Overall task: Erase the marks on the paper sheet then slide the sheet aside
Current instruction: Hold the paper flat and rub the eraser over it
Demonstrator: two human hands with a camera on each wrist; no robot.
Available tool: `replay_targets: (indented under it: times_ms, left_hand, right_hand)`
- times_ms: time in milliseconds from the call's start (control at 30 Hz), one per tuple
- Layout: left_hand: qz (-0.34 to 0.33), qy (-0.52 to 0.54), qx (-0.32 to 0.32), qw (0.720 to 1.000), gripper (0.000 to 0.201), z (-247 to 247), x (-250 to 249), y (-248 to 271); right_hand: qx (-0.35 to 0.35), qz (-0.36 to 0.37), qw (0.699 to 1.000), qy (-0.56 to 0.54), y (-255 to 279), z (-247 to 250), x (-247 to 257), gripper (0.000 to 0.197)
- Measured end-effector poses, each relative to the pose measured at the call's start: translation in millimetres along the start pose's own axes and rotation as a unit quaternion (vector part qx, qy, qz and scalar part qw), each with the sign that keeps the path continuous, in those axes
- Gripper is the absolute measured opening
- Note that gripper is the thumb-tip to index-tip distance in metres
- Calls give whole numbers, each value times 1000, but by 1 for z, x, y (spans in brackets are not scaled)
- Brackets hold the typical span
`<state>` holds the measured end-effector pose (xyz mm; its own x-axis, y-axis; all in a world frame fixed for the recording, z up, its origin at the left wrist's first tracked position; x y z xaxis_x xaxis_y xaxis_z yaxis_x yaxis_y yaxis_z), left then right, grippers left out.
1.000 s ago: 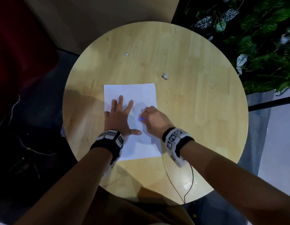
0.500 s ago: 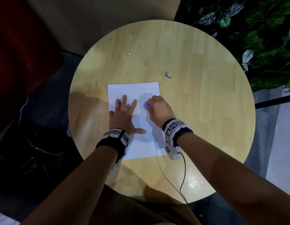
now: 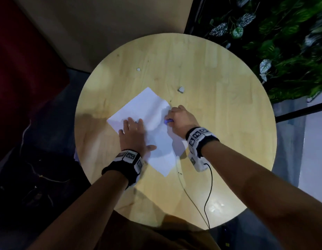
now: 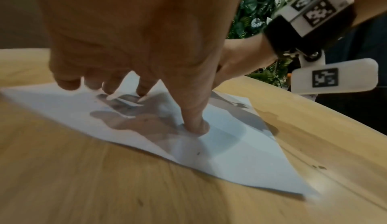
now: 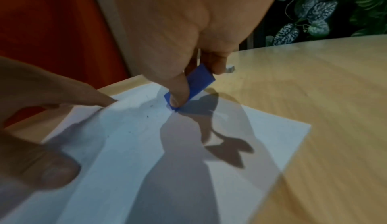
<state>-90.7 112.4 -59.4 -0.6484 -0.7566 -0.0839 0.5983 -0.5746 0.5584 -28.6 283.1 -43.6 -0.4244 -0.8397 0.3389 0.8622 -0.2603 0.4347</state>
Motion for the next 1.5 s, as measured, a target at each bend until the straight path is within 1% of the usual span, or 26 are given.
replay_targets:
  times_ms: [33,67,133,167,200,233,300,367,467,533,633,700,767,833,900,967,1000,1100,1133,1167,1200,1267,1300,1333,1367,1500]
  left_hand:
    - [-12,-10,-10,1000,128,3,0,-4]
    - [-41,-11,-17,999,131,4,-1,-9]
    - [-104,5,7,995,129,2,-2,-16]
    - [-114,20,28,993,129,-1,0,-18]
    - [-114,36,39,992,128,-4,2,-19]
    - [-111,52,34,992,126,-6,3,-19]
    - [-107,73,0,992,119,-9,3,-18]
    - [-102,82,-6,991,118,-12,2,-18]
    - [-92,76,9,993,120,-12,0,-19]
    - [-89,65,14,994,122,-11,-1,-20]
    - [-74,60,23,995,127,-12,0,-22]
    - [-66,57,34,996,129,-13,0,-24]
    - [-69,52,39,996,130,-14,0,-24]
    - [-72,53,34,995,130,-15,1,-23]
    - [-74,59,35,995,129,-15,1,-22]
    - [-75,55,34,995,130,-15,0,-23]
    - [-77,52,35,995,130,-14,0,-23]
    - [-77,53,40,995,130,-14,0,-23]
    - [-77,52,43,995,130,-14,0,-22]
    - [-78,49,43,995,130,-13,0,-22]
    - [-79,44,42,995,130,-12,-1,-21]
    - [-80,38,37,995,129,-12,1,-21]
    - [-80,40,35,995,129,-12,2,-21]
    - [-80,41,33,995,129,-12,3,-21]
    - [-80,40,31,996,129,-13,4,-22]
    - [-87,34,12,996,128,-12,4,-25]
  right_hand:
    - [2,-1,1000,3,-5,3,3,18]
    - [-5,-2,1000,0,-10,6,5,19]
    - [-31,0,999,-17,-15,9,11,19]
    - [-42,2,999,-32,-17,8,13,18]
    - [-47,1,998,-50,-19,6,13,18]
    - [-50,-3,996,-68,-18,2,12,18]
    - [-64,-3,994,-87,-7,-7,12,18]
    - [-69,29,995,-72,16,-20,18,17]
    - [-35,90,994,-56,47,-36,22,15]
    - [-26,92,993,-68,39,-32,20,13]
    - [-74,55,989,-115,0,-12,26,12]
    - [-88,25,989,-113,-22,-6,35,13]
    - [-83,24,992,-95,-20,-11,41,14]
    - [-70,55,993,-76,3,-25,40,15]
    - [-47,108,991,-61,32,-36,41,14]
    - [-19,134,990,-44,29,-35,40,15]
    - [-21,129,991,-40,16,-28,41,16]
    - [-62,63,995,-48,-26,-9,41,16]
    - [-67,46,996,-49,-30,-10,41,16]
    - [-63,46,996,-43,-26,-15,43,16]
    - [-59,66,996,-33,-16,-21,46,17]
    - [-48,129,990,-11,12,-31,53,20]
    - [-40,148,988,-4,19,-33,54,21]
    - [-30,150,988,-2,18,-31,53,20]
    - [-29,139,990,-3,11,-26,53,19]
    - [-77,58,995,-22,-27,2,49,15]
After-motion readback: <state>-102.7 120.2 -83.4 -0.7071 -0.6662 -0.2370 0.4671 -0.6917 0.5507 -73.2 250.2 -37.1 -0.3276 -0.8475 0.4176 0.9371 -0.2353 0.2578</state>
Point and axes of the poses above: each hand's wrist, its own y-axis away from the middle knuckle, its own z-axis out of the back of the hand, x = y × z, the point moved 7 cm from there along -y, towards the middle knuckle, and after that the axes turned 6 degrees about x, right-handed, at the moved point
